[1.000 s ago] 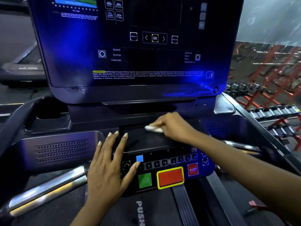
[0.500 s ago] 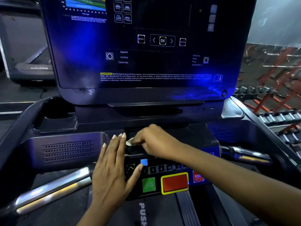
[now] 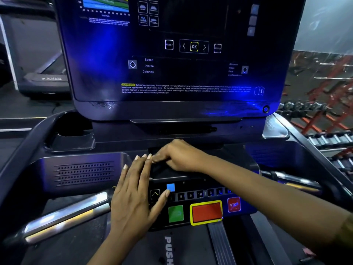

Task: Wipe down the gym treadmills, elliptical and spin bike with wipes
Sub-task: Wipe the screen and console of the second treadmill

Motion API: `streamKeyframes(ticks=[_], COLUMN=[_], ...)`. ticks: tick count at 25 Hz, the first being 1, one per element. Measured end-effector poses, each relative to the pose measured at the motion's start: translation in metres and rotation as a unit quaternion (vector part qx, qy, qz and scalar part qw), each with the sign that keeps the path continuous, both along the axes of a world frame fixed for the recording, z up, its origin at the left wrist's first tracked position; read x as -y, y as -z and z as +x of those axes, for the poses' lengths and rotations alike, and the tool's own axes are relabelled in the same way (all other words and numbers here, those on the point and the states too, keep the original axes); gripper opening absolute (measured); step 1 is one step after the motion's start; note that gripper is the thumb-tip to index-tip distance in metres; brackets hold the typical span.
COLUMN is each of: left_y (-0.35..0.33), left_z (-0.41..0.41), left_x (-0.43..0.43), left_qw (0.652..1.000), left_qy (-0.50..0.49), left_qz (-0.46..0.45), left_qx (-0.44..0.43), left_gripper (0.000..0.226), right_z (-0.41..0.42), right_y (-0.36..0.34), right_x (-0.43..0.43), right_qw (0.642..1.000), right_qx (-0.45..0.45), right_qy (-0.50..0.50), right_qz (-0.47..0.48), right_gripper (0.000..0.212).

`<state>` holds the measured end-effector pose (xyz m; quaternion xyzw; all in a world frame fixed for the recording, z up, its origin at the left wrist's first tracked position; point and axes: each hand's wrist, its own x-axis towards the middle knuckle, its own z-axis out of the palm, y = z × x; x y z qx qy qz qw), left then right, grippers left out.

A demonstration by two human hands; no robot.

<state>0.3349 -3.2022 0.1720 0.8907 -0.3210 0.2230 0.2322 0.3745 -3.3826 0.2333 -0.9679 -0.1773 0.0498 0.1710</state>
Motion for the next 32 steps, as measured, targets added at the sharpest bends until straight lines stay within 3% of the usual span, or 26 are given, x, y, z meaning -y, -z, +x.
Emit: streamKeyframes(ticks=[2, 5, 10, 15, 19, 24, 29, 32], left_y=[0.0, 0.001, -0.006, -0.004, 0.002, 0.006, 0.005, 0.002], left_z=[0.0, 0.0, 0.001, -0.006, -0.004, -0.004, -0.005, -0.006], left_x=[0.0, -0.001, -0.006, -0.004, -0.001, 0.002, 0.003, 0.001], left_qw=[1.0, 1.0, 0.999, 0.997, 0.998, 0.998, 0.999, 0.998], left_qy=[0.0, 0.0, 0.024, 0.057, 0.051, 0.038, 0.036, 0.046], left_qz=[0.0, 0.004, 0.027, 0.052, 0.032, 0.005, -0.007, -0.005], left_qx=[-0.003, -0.009, -0.009, 0.012, 0.028, 0.048, 0.04, 0.032], left_gripper=[0.072, 0.072, 0.066, 0.072, 0.068, 0.064, 0.066, 0.065], right_z=[-0.019, -0.015, 0.014, -0.023, -0.054, -0.069, -0.084, -0.085], right_y=[-0.015, -0.013, 0.005, -0.006, -0.013, -0.017, -0.024, -0.027], right_x=[0.009, 0.02, 0.04, 0.105, 0.137, 0.108, 0.052, 0.021], right_qw=[0.995, 0.991, 0.997, 0.997, 0.983, 0.968, 0.977, 0.984], right_qx=[-0.003, 0.007, -0.045, -0.047, -0.054, -0.04, 0.017, 0.049], right_qy=[-0.072, -0.121, -0.057, 0.041, 0.149, 0.175, 0.146, 0.115], right_qz=[0.067, 0.06, 0.016, -0.041, -0.092, -0.175, -0.155, -0.127], right_gripper=[0.035, 0.039, 0.057, 0.054, 0.035, 0.039, 0.056, 0.054])
